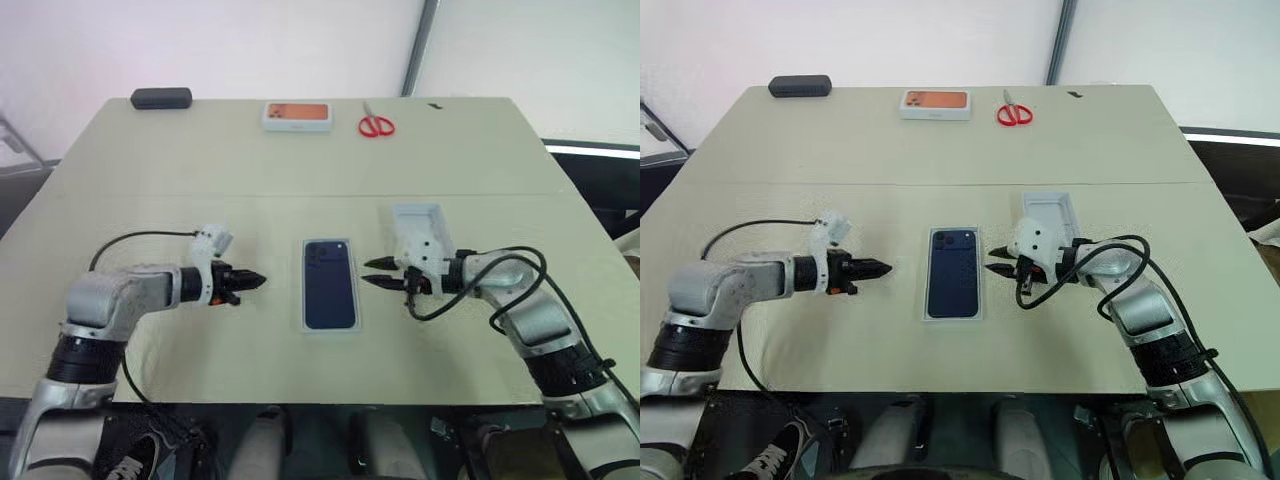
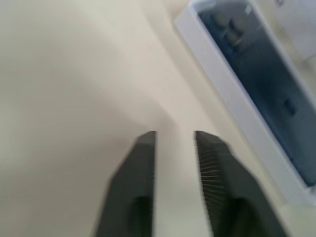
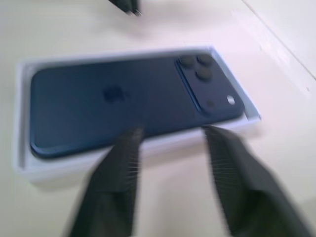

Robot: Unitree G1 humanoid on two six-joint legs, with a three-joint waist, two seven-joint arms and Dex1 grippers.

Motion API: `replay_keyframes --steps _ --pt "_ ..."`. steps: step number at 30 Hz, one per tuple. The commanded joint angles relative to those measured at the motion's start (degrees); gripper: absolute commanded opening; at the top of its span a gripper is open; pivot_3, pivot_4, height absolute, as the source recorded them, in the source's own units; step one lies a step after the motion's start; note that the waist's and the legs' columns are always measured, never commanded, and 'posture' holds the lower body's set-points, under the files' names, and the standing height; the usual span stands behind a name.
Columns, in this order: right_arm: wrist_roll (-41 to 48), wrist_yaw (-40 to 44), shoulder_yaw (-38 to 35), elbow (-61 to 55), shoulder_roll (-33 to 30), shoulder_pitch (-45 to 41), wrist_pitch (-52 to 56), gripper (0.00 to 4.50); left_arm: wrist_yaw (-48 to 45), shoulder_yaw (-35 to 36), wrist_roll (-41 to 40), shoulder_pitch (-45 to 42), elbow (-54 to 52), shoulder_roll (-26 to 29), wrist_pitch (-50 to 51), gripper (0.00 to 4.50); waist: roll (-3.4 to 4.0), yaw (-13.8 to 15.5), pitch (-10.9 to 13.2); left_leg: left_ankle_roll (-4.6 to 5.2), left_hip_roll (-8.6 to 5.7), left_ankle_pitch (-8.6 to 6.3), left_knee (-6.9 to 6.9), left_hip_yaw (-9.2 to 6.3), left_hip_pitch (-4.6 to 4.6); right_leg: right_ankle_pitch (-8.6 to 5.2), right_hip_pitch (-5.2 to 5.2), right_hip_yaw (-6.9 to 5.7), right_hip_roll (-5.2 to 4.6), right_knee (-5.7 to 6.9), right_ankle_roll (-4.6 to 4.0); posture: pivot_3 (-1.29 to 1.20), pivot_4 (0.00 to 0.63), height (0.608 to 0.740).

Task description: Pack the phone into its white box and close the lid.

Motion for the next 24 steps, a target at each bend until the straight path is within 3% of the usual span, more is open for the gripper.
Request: replay_keyframes --steps 1,14,21,24 --pt "-3.7 0.2 1.8 2.0 -0.8 -0.7 -5.0 0.08 0.0 -3.2 2.3 -0.1 -3.4 -1.5 -2.4 0.00 -0.03 0.2 0.0 0.00 0.00 0.00 0.04 0.01 -0.03 0.00 0.00 -0.04 0.00 0.00 0.00 0.00 0.150 0.740" --pt "-7.1 -1.5 3.4 5.4 2.5 -2.5 -7.3 0.08 3.6 -9.3 7.5 -4.1 -1.0 -13.1 -3.6 0.00 -0.01 0.1 0.0 0.09 -0.01 -0.05 0.39 -0.04 -0.01 0.00 0.21 -0.17 0.05 0.06 0.02 0.00 0.150 0.740" --pt "-9.6 -4.2 2.6 9.5 3.8 -5.3 -8.4 0.08 3.9 -9.6 10.6 -9.3 5.2 -20.8 -6.8 0.00 0.00 0.2 0.0 0.23 -0.07 -0.14 0.68 -0.06 0.00 -0.01 0.41 -0.22 0.03 0.04 0.04 0.00 0.150 0.740" --pt "-11.4 -5.2 2.4 12.4 3.4 -6.6 -10.6 0.08 1.5 -13.0 15.2 -12.1 10.6 -21.4 -11.7 0.00 0.00 0.1 0.0 0.23 -0.10 -0.14 0.70 -0.05 -0.01 0.00 0.41 -0.23 0.03 0.04 0.05 0.00 0.150 0.740"
